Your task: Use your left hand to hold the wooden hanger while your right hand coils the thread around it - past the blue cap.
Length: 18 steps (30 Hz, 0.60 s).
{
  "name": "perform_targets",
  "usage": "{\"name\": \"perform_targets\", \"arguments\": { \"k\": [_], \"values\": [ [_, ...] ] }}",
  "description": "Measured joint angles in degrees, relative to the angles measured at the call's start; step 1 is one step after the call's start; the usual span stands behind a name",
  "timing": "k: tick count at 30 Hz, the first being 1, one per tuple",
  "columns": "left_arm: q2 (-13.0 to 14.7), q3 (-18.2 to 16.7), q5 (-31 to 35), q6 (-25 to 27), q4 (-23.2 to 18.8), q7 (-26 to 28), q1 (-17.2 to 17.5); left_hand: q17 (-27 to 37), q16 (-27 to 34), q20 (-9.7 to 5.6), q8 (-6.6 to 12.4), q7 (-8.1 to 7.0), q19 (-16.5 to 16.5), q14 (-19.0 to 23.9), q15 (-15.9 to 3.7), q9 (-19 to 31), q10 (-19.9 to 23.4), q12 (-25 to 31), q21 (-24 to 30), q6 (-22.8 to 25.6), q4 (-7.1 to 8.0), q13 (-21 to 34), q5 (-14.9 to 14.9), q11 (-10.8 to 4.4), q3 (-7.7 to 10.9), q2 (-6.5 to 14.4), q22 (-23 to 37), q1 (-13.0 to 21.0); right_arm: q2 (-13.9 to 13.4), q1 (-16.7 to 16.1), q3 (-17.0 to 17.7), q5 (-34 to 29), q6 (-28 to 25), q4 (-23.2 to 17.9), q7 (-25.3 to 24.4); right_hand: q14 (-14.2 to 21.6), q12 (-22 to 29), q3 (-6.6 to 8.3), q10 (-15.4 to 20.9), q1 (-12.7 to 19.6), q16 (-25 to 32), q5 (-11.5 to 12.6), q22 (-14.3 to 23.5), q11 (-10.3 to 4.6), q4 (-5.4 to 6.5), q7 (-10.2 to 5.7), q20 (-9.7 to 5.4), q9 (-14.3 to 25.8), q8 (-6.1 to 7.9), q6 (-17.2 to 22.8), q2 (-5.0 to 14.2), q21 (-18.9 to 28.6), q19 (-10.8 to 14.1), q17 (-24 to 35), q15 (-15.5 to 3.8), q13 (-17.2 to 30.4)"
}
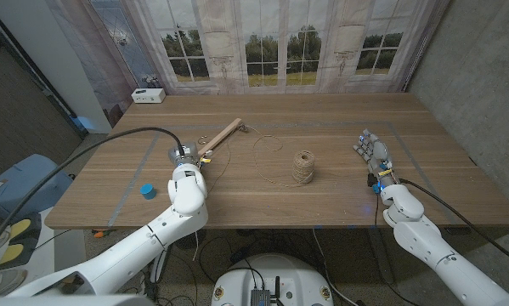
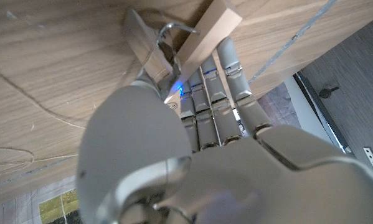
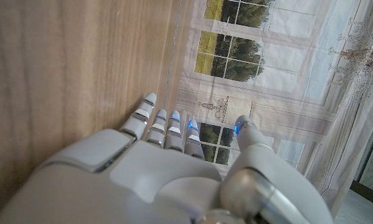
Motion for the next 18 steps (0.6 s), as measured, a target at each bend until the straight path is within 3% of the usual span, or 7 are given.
{"name": "perform_targets", "arguments": {
  "k": [3, 5, 18],
  "values": [
    [2.38, 0.18, -1.46, -0.47, -2.07, 2.10, -0.15, 0.00, 2.62, -3.38, 0.11, 0.06, 2.17, 1.19, 0.35, 0.00, -0.10, 0.47, 0.33, 0.52, 0.00, 1.81, -0.33, -0.50, -0.17, -0.14, -0.18, 0.14, -0.01, -0.21, 0.01, -0.24, 0.30, -0.25, -0.12, 0.14, 0.00, 0.24, 0.00, 0.00, 0.00, 0.00, 0.00, 0.00, -0.24, 0.14, 0.10, 0.00, 0.00, 0.14, 0.00, 0.00, 0.09, -0.05, -0.17, 0.00],
    [3.91, 0.19, -2.48, -1.09, -3.34, 3.14, -0.20, 0.03, 3.28, -3.69, 0.12, 0.67, 2.23, 1.61, 0.16, 0.00, -0.10, 0.47, 0.46, 1.13, 0.00, 2.50, -0.33, -0.50, -0.33, -0.28, -0.29, 0.28, -0.02, -0.33, 0.03, -0.34, 0.41, -0.38, -0.22, 0.18, 0.00, 0.24, 0.00, 0.00, 0.00, 0.00, 0.00, 0.00, -0.24, 0.14, 0.10, 0.00, 0.00, 0.14, 0.00, 0.00, 0.09, -0.04, -0.22, 0.00],
    [12.86, 0.25, -5.00, -4.85, -10.47, 5.94, -0.40, 0.06, 3.56, -3.94, 0.20, 0.57, 1.50, 1.61, 0.16, 0.02, -0.30, 0.47, 1.56, 1.24, 0.23, 3.82, -0.31, -0.70, -0.88, -0.27, -0.17, 0.27, 0.34, -1.03, -0.02, -0.78, 1.38, -0.70, -0.43, 0.18, 0.00, 0.24, 0.52, 0.02, 0.00, 0.00, 0.00, -0.09, -0.23, 0.26, 0.10, 0.00, 0.00, 0.29, -0.01, 0.00, 0.08, -0.04, -0.22, 0.00]
  ]
}}
